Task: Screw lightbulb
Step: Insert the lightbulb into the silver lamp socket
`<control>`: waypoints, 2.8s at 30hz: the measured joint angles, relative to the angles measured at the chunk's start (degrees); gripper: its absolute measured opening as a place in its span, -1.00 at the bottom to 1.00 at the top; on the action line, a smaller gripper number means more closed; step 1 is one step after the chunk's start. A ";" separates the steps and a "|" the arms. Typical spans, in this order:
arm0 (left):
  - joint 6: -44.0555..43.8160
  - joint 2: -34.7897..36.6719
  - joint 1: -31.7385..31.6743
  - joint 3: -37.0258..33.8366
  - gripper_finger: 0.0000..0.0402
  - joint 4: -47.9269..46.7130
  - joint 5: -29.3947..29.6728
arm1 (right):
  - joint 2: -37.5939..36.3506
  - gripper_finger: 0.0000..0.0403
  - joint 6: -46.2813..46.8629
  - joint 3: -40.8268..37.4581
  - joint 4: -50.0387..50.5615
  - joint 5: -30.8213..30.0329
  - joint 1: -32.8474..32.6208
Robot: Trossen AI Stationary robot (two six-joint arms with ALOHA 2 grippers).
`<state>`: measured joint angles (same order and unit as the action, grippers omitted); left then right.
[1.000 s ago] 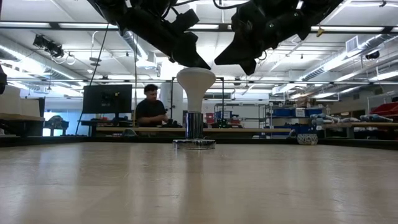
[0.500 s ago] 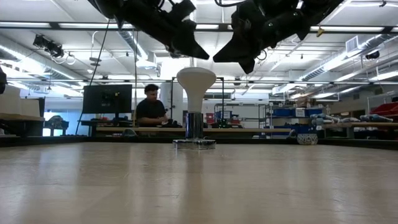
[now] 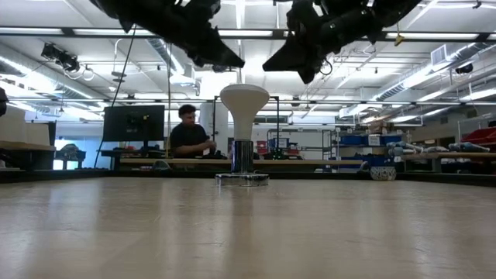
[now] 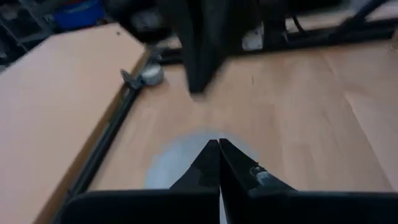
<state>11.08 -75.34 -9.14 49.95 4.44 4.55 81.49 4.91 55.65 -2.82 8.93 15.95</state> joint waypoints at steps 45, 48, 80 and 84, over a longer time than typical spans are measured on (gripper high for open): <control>2.13 -2.46 7.41 -8.21 -1.00 6.32 15.49 | 14.11 -0.95 -5.17 16.27 18.90 -8.65 0.56; 1.97 -2.46 7.41 -8.21 -1.00 6.14 17.30 | 13.88 -0.94 -5.09 16.27 19.44 -8.79 0.52; -4.29 1.05 1.59 -8.23 -1.00 -7.38 19.70 | 9.31 -0.94 -5.29 15.81 21.77 -10.21 -0.78; -6.88 1.95 1.83 -8.10 -1.00 -12.45 19.49 | 9.31 -0.94 -5.59 15.83 20.35 -10.19 -0.29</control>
<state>4.20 -73.39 -7.32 41.85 -8.01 24.04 90.80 -0.68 71.48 17.53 -1.26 15.66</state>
